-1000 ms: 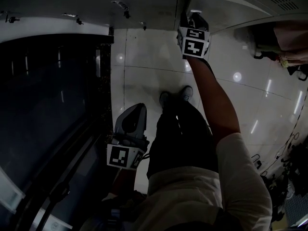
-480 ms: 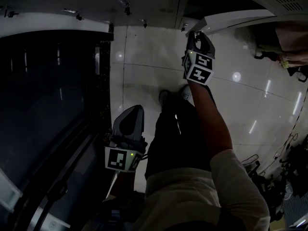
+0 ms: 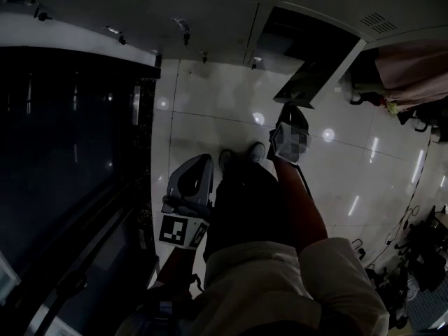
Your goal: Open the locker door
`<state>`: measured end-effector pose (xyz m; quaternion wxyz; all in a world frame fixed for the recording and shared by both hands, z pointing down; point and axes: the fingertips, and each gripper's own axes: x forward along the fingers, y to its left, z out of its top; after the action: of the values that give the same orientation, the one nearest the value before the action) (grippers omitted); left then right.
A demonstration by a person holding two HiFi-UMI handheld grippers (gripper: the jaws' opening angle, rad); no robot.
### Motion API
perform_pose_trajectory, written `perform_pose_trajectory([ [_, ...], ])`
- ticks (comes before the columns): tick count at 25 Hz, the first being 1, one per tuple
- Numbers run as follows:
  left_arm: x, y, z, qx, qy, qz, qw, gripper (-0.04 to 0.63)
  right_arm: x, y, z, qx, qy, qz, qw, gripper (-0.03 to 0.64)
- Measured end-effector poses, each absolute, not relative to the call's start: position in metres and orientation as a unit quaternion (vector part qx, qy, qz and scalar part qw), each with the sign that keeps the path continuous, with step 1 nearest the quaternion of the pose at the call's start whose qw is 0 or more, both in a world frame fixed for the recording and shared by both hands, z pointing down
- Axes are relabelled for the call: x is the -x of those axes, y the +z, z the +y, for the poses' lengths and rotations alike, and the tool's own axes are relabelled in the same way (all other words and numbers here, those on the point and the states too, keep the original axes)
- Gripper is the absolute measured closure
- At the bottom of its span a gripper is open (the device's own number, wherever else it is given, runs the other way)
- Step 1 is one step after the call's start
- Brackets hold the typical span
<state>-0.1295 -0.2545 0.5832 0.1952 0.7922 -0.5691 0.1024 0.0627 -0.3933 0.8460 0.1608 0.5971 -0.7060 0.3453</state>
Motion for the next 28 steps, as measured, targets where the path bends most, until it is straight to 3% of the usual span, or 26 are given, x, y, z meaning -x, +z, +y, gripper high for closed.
perform_pose_trajectory([
  [5,0.132,0.517,-0.256,-0.793,0.09,-0.571,0.192,0.543,-0.106,0.846,-0.362,-0.614,0.347,-0.68,0.202,0.589],
  [9,0.128,0.441,-0.278,-0.802,0.02,-0.586,0.116,0.543,-0.142,0.817,-0.36,-0.618,0.32,-0.691,0.198,0.606],
  [13,0.127,0.406,-0.284,-0.817,0.009,-0.571,0.082,0.543,-0.141,0.766,-0.357,-0.612,0.285,-0.718,0.169,0.614],
  [17,0.118,0.375,-0.269,-0.829,0.002,-0.557,0.05,0.543,-0.133,0.668,-0.325,-0.611,0.242,-0.749,0.087,0.615],
  [20,0.112,0.469,-0.316,-0.848,-0.039,-0.529,0.025,0.538,-0.142,0.686,-0.359,-0.632,0.169,-0.756,0.019,0.615],
  [24,0.135,0.746,-0.42,-0.869,-0.111,-0.482,-0.014,0.541,-0.131,0.825,-0.429,-0.661,0.022,-0.746,-0.081,0.616],
  [26,0.146,0.784,-0.417,-0.871,-0.114,-0.477,-0.021,0.541,-0.111,0.822,-0.413,-0.648,-0.008,-0.754,-0.11,0.615],
  [28,0.138,0.76,-0.401,-0.874,-0.114,-0.472,-0.03,0.541,-0.108,0.769,-0.389,-0.634,-0.023,-0.762,-0.13,0.615],
])
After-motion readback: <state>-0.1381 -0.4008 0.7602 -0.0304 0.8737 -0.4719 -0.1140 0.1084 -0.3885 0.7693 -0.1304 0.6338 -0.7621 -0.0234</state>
